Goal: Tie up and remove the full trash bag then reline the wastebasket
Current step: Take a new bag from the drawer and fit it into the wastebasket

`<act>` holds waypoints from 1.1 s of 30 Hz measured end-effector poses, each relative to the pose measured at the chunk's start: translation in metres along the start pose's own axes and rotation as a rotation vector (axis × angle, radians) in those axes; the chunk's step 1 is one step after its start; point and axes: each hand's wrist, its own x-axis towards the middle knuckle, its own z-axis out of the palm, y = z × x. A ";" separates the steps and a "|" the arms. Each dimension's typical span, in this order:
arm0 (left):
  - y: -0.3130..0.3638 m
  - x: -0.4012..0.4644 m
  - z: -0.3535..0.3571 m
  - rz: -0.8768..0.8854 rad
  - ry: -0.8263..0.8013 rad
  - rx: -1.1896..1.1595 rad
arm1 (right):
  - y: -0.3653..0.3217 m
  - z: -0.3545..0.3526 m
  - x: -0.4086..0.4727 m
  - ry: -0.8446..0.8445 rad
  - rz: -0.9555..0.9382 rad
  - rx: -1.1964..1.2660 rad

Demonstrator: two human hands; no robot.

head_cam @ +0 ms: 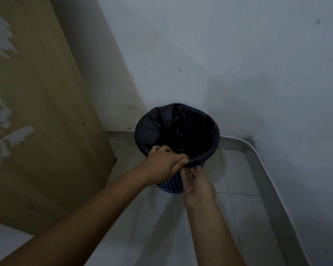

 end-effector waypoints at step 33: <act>-0.070 0.021 -0.036 0.101 -0.298 0.464 | 0.005 -0.033 -0.004 -0.038 -0.649 -0.558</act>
